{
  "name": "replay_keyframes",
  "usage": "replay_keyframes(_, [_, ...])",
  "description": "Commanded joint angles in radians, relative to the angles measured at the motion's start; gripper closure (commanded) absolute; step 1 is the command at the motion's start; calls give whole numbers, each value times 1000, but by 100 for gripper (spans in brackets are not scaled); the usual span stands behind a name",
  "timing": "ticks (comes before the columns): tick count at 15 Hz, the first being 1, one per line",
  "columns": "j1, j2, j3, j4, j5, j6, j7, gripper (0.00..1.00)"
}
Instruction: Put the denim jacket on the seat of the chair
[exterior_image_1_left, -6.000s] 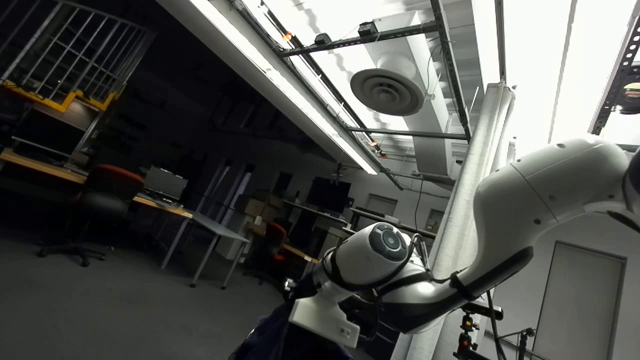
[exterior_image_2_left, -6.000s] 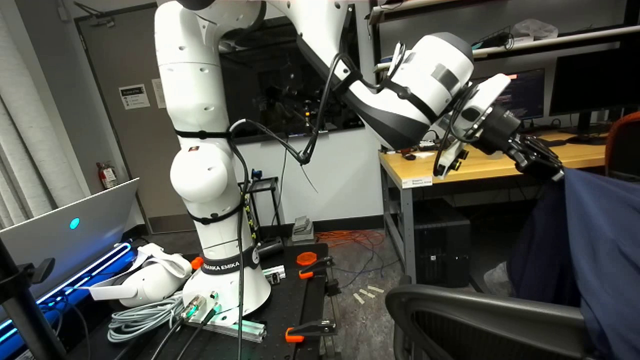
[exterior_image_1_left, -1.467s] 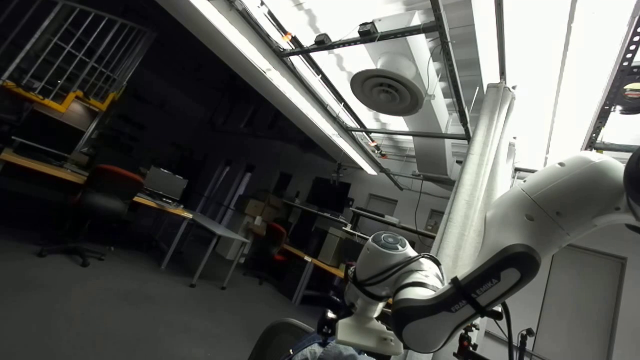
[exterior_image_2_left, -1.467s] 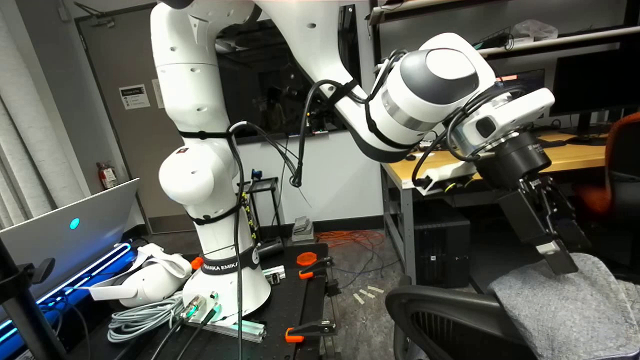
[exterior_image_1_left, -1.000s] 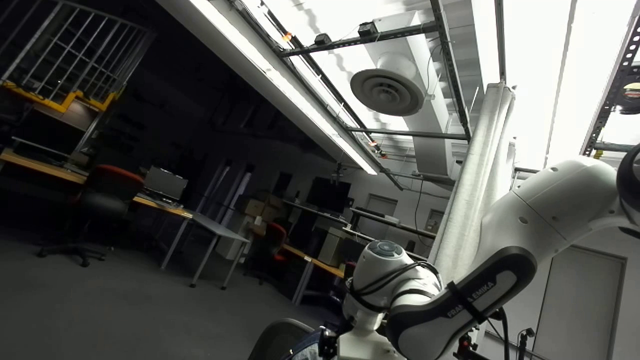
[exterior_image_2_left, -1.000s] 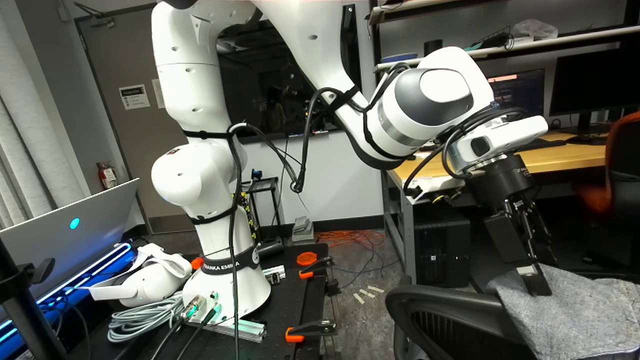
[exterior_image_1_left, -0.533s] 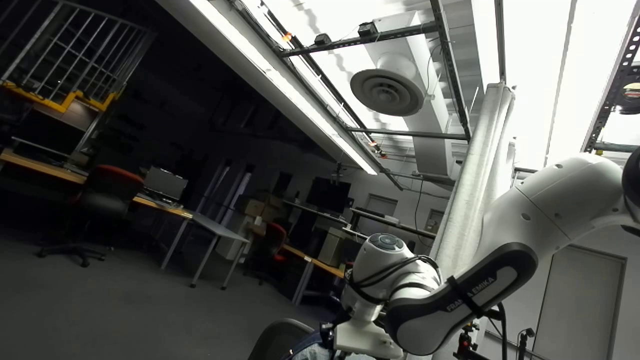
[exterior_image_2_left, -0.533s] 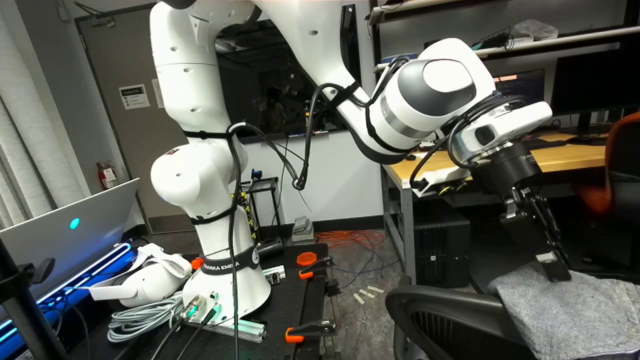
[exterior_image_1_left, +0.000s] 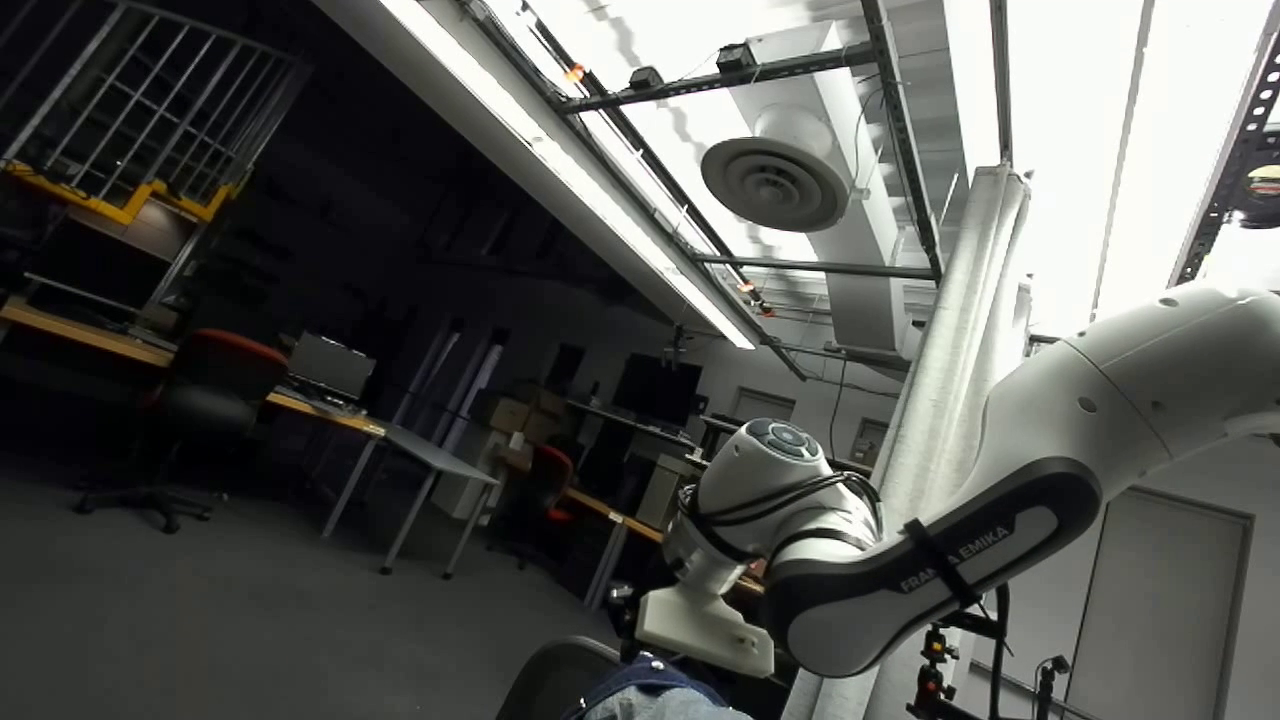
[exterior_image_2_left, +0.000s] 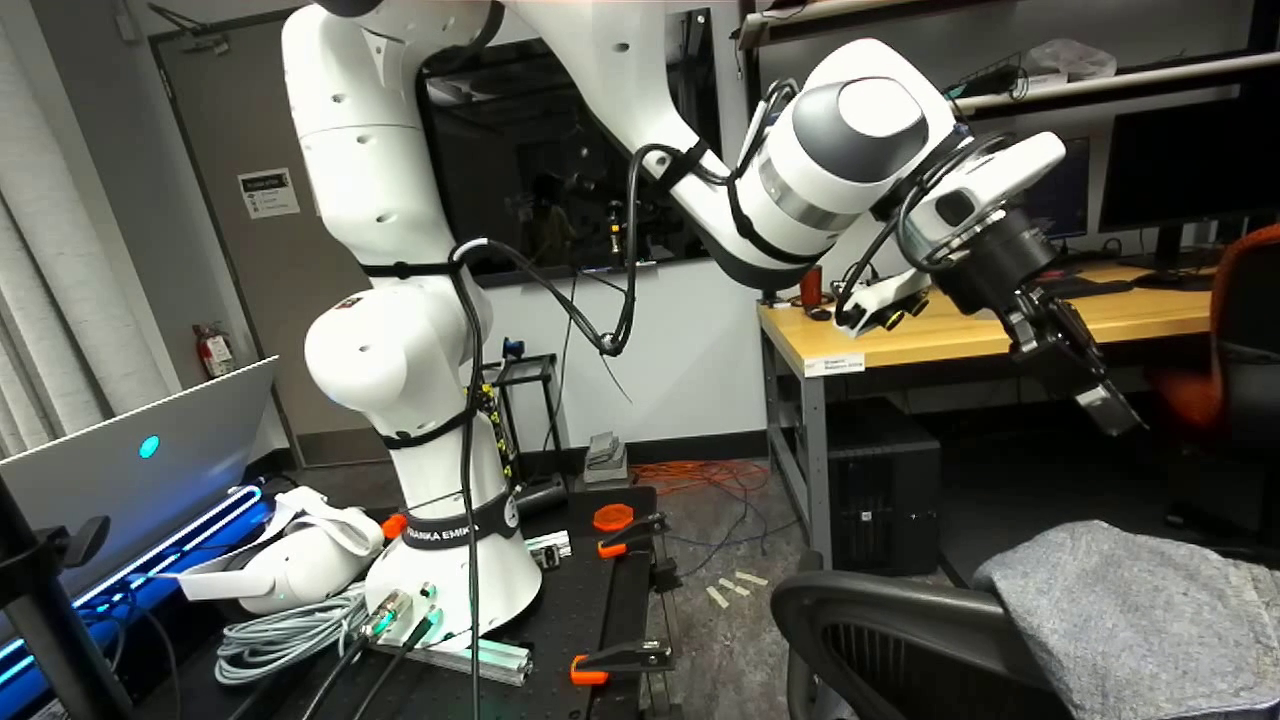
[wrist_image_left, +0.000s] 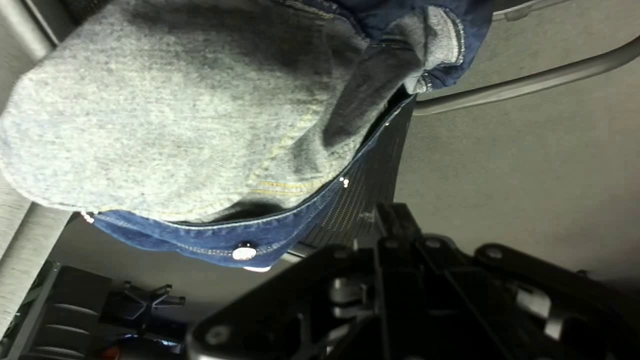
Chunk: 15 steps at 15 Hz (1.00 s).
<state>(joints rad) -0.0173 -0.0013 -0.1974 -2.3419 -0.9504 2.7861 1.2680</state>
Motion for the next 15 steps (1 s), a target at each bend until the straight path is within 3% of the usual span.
replay_keyframes(1, [7, -35, 9, -22, 15, 2, -18, 73])
replay_keyframes(10, [-10, -1, -18, -45, -6, -51, -21, 6])
replay_keyframes(11, [-12, 7, -21, -48, -4, -60, -23, 1])
replay_keyframes(15, [-13, 43, -32, -45, -3, -90, -20, 0])
